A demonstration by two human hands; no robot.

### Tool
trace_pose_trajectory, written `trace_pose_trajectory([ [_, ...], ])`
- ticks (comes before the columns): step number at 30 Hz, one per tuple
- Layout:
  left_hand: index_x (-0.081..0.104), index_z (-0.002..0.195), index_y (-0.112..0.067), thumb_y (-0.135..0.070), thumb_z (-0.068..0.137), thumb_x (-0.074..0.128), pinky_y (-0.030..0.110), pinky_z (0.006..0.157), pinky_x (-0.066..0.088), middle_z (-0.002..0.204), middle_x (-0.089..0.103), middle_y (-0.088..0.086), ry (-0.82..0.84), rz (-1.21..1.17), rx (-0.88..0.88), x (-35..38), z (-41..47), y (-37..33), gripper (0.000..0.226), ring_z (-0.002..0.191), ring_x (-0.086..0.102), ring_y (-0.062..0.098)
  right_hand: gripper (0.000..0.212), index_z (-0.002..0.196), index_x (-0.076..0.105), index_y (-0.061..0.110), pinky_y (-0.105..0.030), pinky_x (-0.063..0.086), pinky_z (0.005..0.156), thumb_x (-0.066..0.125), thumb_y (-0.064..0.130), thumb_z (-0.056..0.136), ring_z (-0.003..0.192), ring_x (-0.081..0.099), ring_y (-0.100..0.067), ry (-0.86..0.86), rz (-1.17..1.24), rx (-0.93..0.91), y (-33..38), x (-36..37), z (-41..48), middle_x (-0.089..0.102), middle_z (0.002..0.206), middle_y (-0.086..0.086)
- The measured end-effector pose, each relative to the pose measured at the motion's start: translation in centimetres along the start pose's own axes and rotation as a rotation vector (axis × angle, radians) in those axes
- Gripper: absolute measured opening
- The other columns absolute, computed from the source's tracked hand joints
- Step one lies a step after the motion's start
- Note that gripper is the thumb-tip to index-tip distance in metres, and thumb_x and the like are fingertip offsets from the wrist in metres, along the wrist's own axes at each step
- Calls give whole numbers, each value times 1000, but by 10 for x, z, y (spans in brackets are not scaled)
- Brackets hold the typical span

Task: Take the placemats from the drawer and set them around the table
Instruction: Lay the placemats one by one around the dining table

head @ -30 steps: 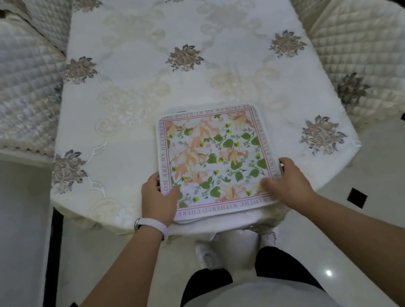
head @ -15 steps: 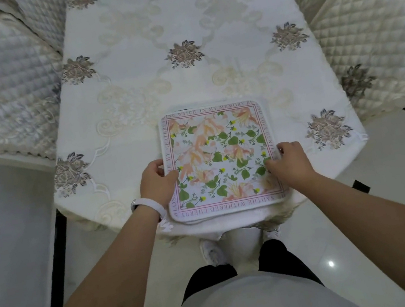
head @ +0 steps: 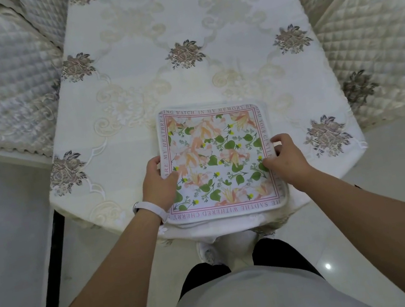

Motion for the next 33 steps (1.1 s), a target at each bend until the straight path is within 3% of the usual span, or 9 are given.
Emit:
trace_pose_trajectory([
  [3, 49, 115, -29, -16, 92, 61, 22, 63, 49, 104, 64, -7, 31, 13, 8, 4, -1, -2, 30, 88, 64, 10, 64, 139, 35, 20, -34, 55, 73, 66, 7, 85, 91, 67, -17, -18, 130, 29, 1, 3, -4, 66, 105, 2],
  [6, 50, 112, -26, -15, 92, 60, 20, 62, 45, 97, 61, -12, 55, 49, 39, 7, -2, -7, 24, 85, 61, 9, 48, 127, 47, 18, -41, 58, 80, 65, 8, 84, 91, 67, -20, -39, 142, 49, 4, 5, -8, 66, 110, -2],
  [14, 51, 110, -25, -15, 90, 65, 17, 64, 47, 96, 61, -16, 134, -30, 125, 17, -12, -22, 26, 85, 60, 0, 36, 116, 47, 22, -29, 55, 62, 62, 8, 86, 79, 65, -12, -119, 68, -5, 8, -10, -39, 63, 96, 6],
  [20, 55, 102, -27, -16, 84, 73, 27, 71, 56, 103, 69, -5, 210, -161, 134, 41, -28, -38, 28, 90, 68, 11, 39, 114, 45, 26, -22, 49, 58, 63, 5, 86, 76, 60, -4, -234, 121, -13, -9, -39, -62, 59, 92, 14],
  [24, 54, 103, -28, -10, 86, 71, 18, 62, 55, 100, 68, -8, 232, -202, 163, 66, -49, -52, 31, 87, 68, 8, 41, 116, 46, 25, -22, 47, 61, 63, 4, 85, 81, 60, -3, -261, 159, -22, -22, -67, -71, 60, 93, 15],
  [28, 51, 120, -21, -8, 87, 69, 22, 63, 57, 108, 68, -3, 281, -231, 152, 97, -67, -67, 39, 91, 70, 13, 42, 114, 45, 29, -19, 45, 58, 63, 4, 85, 79, 58, 1, -293, 183, -52, -41, -105, -81, 59, 93, 17],
  [33, 54, 117, -24, -8, 87, 69, 27, 62, 58, 106, 70, 2, 315, -215, 182, 159, -99, -96, 36, 85, 72, 17, 44, 118, 44, 26, -22, 48, 59, 64, 4, 85, 80, 61, -2, -339, 223, -65, -81, -163, -96, 61, 93, 14],
])
Point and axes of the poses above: each hand's wrist, its own z-axis towards the middle knuckle, its own x-axis out of the palm, y = z × x, the point moved 2 cm from there along z, towards the middle knuckle
